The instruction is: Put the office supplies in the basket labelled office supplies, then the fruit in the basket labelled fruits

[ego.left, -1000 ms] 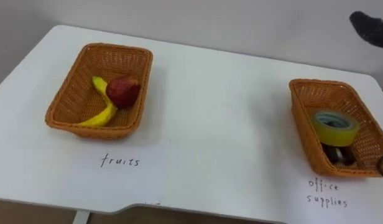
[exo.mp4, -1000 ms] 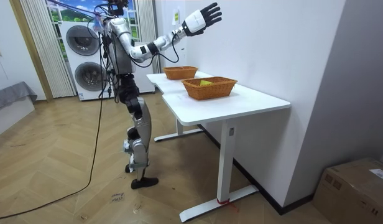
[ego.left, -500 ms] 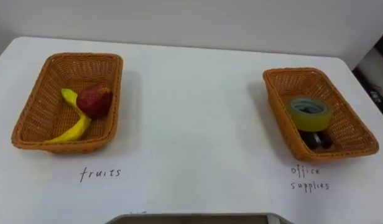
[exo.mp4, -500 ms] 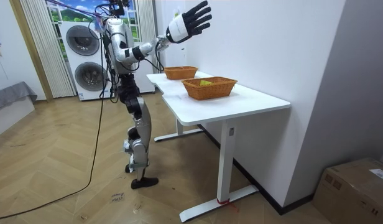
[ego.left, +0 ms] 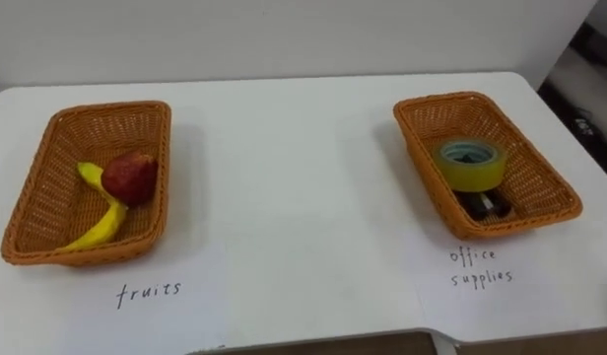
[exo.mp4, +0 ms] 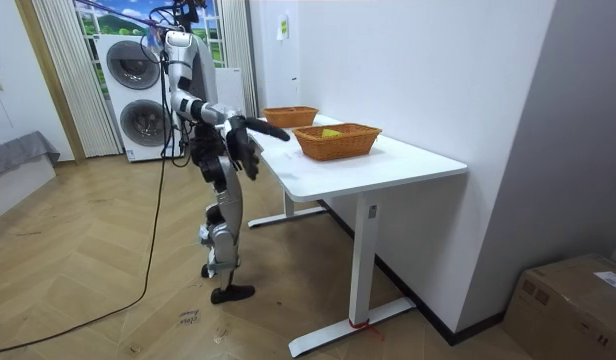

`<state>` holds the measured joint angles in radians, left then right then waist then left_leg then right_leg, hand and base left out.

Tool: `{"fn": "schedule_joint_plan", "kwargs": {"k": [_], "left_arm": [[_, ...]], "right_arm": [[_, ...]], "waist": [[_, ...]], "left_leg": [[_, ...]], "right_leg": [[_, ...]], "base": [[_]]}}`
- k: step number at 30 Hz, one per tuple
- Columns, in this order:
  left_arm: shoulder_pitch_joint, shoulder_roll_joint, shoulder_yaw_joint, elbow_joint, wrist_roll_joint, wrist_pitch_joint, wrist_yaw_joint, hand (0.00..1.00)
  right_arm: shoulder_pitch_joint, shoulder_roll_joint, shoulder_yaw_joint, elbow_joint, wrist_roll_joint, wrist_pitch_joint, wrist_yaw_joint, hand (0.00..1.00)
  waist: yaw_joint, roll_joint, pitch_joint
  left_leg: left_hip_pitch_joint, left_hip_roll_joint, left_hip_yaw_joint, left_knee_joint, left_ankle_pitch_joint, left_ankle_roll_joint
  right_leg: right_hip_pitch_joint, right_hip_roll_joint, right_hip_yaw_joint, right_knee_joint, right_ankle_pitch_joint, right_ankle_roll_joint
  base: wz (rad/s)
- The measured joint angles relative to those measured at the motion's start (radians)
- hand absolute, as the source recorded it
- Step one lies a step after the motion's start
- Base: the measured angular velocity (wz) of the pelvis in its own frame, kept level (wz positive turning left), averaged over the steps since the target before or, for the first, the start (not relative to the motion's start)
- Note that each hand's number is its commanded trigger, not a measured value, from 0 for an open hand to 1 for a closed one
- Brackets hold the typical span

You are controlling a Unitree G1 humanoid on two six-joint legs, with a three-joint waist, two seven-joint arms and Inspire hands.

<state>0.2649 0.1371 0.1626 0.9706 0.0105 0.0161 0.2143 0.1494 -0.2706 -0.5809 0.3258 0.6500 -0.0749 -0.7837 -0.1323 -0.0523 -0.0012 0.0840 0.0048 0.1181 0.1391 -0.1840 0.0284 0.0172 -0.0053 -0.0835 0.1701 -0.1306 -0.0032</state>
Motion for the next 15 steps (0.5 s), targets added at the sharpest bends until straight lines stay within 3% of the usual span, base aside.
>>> {"fn": "schedule_joint_plan", "kwargs": {"k": [4, 8, 11, 15], "left_arm": [[-0.004, -0.008, -0.001, -0.008, 0.001, -0.001, 0.000, 0.00], [-0.002, -0.010, 0.000, -0.010, 0.001, -0.001, -0.001, 0.00], [0.003, -0.010, -0.001, -0.009, 0.000, -0.002, -0.009, 0.00], [0.003, -0.010, -0.007, -0.006, 0.000, -0.008, -0.012, 0.00]], "right_arm": [[0.024, 0.003, 0.002, 0.143, 0.111, -0.016, 0.000, 0.00], [0.031, 0.041, -0.002, 0.315, 0.223, -0.027, -0.001, 0.00], [0.042, 0.074, 0.002, 0.397, 0.221, -0.039, 0.006, 0.00], [0.050, 0.085, 0.020, 0.510, 0.211, -0.040, 0.017, 0.00]], "waist": [[-0.001, 0.001, -0.0014], [-0.003, 0.003, -0.0013], [-0.003, 0.011, -0.0016], [-0.004, 0.021, -0.0067]], "left_leg": [[0.001, 0.000, 0.001, -0.004, 0.000, 0.000], [0.009, 0.000, 0.002, -0.009, -0.001, -0.001], [0.009, 0.000, 0.002, -0.009, -0.005, -0.001], [0.015, -0.001, 0.001, -0.010, -0.007, 0.001]], "right_leg": [[0.007, 0.001, 0.001, 0.003, 0.000, 0.000], [0.011, 0.001, 0.000, 0.002, -0.003, 0.000], [0.016, 0.001, 0.000, 0.000, -0.006, 0.001], [0.020, 0.000, 0.000, 0.003, -0.011, 0.002]], "base": [[0.00], [0.00], [0.01], [0.01]]}}
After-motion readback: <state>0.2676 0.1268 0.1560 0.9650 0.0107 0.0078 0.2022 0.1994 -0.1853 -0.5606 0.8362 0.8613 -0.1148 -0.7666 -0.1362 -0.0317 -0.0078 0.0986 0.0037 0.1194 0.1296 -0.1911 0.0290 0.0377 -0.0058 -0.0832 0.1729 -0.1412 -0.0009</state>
